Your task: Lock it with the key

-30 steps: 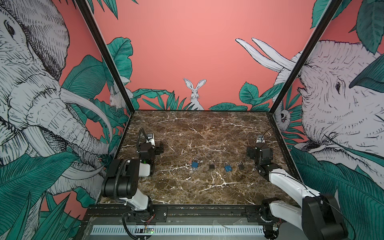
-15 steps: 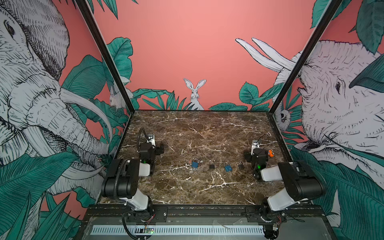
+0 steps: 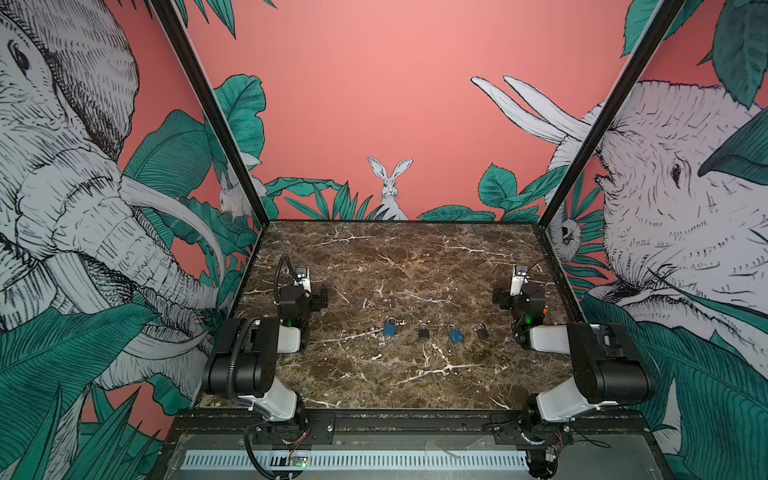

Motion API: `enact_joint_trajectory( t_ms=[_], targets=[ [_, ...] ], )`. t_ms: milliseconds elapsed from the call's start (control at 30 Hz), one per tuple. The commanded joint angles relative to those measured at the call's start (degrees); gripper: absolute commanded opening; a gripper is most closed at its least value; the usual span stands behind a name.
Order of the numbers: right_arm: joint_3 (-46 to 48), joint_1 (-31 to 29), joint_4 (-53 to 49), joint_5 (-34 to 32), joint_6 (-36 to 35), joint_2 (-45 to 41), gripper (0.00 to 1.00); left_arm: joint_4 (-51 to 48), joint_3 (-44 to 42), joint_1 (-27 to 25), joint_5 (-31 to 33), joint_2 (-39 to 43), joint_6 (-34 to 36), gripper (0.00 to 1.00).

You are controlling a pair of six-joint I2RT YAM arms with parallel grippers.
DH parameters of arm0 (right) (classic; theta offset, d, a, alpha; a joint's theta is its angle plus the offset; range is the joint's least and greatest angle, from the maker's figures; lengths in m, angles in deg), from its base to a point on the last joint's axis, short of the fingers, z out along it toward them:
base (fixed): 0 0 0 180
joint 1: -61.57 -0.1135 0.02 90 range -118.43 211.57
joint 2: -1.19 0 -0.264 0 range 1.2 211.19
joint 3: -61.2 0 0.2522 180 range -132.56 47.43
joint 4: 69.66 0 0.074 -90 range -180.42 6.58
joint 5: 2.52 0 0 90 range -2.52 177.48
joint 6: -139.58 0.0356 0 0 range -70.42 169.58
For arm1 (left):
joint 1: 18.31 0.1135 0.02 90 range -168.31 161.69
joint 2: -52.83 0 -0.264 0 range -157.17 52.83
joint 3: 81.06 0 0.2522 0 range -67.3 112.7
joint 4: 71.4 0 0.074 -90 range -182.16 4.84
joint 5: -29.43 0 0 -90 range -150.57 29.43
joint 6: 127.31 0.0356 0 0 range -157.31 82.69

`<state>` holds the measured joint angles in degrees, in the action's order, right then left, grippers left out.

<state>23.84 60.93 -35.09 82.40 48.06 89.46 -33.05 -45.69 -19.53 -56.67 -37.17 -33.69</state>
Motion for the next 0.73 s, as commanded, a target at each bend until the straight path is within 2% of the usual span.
enact_joint_trajectory(
  t_ms=[0,700],
  targets=[
    [-0.21,-0.23,-1.05,2.53,0.81,-0.52,0.98,-0.39,0.96,-0.35,0.0,1.14,1.02,0.98],
    [-0.22,-0.41,-1.06,2.22,0.74,-0.63,0.98,-2.02,1.76,-1.37,0.89,1.18,2.08,0.98]
  ],
)
